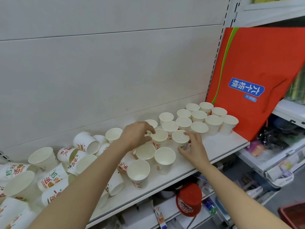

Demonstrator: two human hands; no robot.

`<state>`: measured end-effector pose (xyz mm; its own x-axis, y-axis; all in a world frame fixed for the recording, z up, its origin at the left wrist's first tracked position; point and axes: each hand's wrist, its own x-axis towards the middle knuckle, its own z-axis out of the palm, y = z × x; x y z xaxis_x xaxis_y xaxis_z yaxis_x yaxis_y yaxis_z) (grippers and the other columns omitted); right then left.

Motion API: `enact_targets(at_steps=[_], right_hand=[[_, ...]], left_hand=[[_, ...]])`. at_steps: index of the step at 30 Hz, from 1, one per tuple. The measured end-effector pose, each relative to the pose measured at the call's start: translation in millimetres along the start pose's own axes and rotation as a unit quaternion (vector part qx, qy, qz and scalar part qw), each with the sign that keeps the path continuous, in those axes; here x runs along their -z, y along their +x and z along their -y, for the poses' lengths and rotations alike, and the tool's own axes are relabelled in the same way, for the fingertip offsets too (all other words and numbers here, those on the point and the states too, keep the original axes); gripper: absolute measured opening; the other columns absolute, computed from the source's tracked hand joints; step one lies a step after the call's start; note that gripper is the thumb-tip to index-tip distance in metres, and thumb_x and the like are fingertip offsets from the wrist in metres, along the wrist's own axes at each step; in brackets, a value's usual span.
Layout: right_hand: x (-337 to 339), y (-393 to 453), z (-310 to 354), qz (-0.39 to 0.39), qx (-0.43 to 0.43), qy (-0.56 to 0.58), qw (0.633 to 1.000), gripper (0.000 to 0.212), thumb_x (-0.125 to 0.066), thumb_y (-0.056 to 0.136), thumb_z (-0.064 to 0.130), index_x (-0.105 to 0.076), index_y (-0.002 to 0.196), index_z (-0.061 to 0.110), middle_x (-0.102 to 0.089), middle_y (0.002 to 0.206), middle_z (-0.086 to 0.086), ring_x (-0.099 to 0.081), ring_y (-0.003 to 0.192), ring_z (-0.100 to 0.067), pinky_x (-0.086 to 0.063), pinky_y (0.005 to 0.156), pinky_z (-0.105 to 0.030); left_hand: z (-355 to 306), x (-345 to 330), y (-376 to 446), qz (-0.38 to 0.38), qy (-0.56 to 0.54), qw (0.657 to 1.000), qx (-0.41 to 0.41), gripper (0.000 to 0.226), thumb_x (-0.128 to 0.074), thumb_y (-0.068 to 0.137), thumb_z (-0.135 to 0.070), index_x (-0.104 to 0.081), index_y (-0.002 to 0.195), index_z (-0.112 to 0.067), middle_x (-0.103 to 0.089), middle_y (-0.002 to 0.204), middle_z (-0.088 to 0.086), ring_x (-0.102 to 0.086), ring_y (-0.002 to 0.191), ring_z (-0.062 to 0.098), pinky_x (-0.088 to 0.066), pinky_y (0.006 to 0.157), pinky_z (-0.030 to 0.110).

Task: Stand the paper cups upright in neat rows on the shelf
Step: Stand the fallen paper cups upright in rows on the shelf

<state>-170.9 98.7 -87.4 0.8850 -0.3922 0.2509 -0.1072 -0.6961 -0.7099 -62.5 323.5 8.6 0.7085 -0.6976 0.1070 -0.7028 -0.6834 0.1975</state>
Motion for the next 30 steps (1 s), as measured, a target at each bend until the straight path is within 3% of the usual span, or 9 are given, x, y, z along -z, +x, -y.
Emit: enact_targets(at_steps=[2, 5, 8, 14, 18, 20, 24, 26, 30], right_hand=[[4.3, -4.2, 1.7, -0.028, 0.018, 0.006, 0.999, 0.071, -0.079, 0.071, 0.025, -0.046, 0.134, 0.024, -0.040, 0.128, 0.001, -0.046, 0.118, -0.016, -0.044, 0.096, -0.032], [14.9, -29.4, 14.9, -0.118, 0.120, 0.007, 0.986, 0.049, -0.070, 0.082, 0.033, -0.055, 0.127, 0.021, -0.051, 0.122, 0.003, -0.045, 0.113, -0.012, -0.038, 0.095, -0.023], [7.7, -55.7, 26.1, -0.078, 0.268, -0.037, 0.960, 0.038, -0.063, 0.084, 0.042, -0.065, 0.113, 0.017, -0.061, 0.109, 0.004, -0.049, 0.104, -0.014, -0.039, 0.090, -0.023], [-20.3, -47.2, 26.7, -0.036, 0.342, -0.055, 0.938, 0.016, -0.068, 0.080, 0.031, -0.068, 0.087, 0.017, -0.063, 0.085, 0.005, -0.052, 0.088, -0.017, -0.040, 0.077, -0.029], [-0.8, -51.3, 13.0, -0.057, 0.347, -0.057, 0.934, 0.008, -0.074, 0.074, 0.013, -0.068, 0.077, 0.015, -0.062, 0.075, 0.004, -0.054, 0.079, -0.018, -0.040, 0.070, -0.032], [23.2, -55.6, -0.1, -0.076, 0.342, -0.068, 0.934, 0.003, -0.071, 0.078, 0.016, -0.069, 0.079, 0.015, -0.063, 0.076, 0.005, -0.056, 0.078, -0.019, -0.041, 0.069, -0.033], [65.1, -48.8, -28.1, -0.118, 0.309, -0.104, 0.938, 0.019, -0.060, 0.084, 0.028, -0.071, 0.081, 0.012, -0.065, 0.077, 0.003, -0.053, 0.079, -0.017, -0.038, 0.067, -0.031], [74.9, -36.4, -40.1, -0.120, 0.283, -0.124, 0.943, 0.006, -0.070, 0.080, 0.017, -0.071, 0.081, 0.012, -0.066, 0.077, 0.002, -0.054, 0.079, -0.020, -0.039, 0.067, -0.032], [77.4, -10.3, -56.4, -0.082, 0.230, -0.142, 0.959, 0.018, -0.081, 0.071, 0.004, -0.070, 0.082, 0.013, -0.067, 0.077, 0.003, -0.056, 0.078, -0.025, -0.047, 0.065, -0.037]], left_hand=[[-1.2, 5.7, -29.5, -0.039, -0.048, 0.998, 0.034, 0.024, -0.071, 0.083, -0.041, -0.066, 0.107, -0.040, -0.064, 0.112, -0.018, -0.059, 0.097, 0.001, -0.051, 0.080, 0.031], [-10.5, 1.0, -91.4, -0.081, -0.099, 0.990, 0.065, 0.034, -0.072, 0.074, -0.057, -0.065, 0.104, -0.042, -0.061, 0.105, -0.024, -0.053, 0.098, -0.003, -0.047, 0.078, 0.024], [-24.8, -19.7, -136.6, -0.117, -0.035, 0.992, 0.043, 0.044, -0.068, 0.061, -0.066, -0.064, 0.096, -0.040, -0.060, 0.098, -0.024, -0.050, 0.090, 0.004, -0.042, 0.072, 0.020], [-31.8, -53.6, -144.3, -0.134, 0.068, 0.987, 0.057, 0.035, -0.090, 0.050, -0.040, -0.064, 0.072, -0.034, -0.061, 0.079, -0.020, -0.054, 0.075, 0.014, -0.042, 0.064, 0.027], [-52.5, -64.3, -140.0, -0.168, 0.036, 0.984, 0.051, 0.029, -0.089, 0.055, -0.035, -0.064, 0.070, -0.033, -0.062, 0.074, -0.019, -0.055, 0.072, 0.013, -0.042, 0.065, 0.027], [-70.2, -69.5, -132.6, -0.175, 0.029, 0.984, 0.029, 0.026, -0.087, 0.058, -0.036, -0.064, 0.071, -0.033, -0.063, 0.074, -0.018, -0.056, 0.073, 0.013, -0.041, 0.067, 0.027], [-100.7, -82.6, -98.9, -0.179, 0.050, 0.983, 0.001, 0.018, -0.081, 0.063, -0.035, -0.065, 0.072, -0.030, -0.063, 0.073, -0.014, -0.056, 0.075, 0.016, -0.039, 0.067, 0.029], [-107.5, -87.4, -80.8, -0.182, 0.076, 0.980, 0.004, 0.014, -0.077, 0.066, -0.034, -0.065, 0.071, -0.029, -0.062, 0.070, -0.011, -0.056, 0.074, 0.018, -0.037, 0.066, 0.030], [-110.2, -91.2, -56.5, -0.188, 0.097, 0.977, 0.017, 0.015, -0.080, 0.069, -0.033, -0.068, 0.073, -0.027, -0.065, 0.072, -0.010, -0.058, 0.075, 0.020, -0.043, 0.063, 0.032]])
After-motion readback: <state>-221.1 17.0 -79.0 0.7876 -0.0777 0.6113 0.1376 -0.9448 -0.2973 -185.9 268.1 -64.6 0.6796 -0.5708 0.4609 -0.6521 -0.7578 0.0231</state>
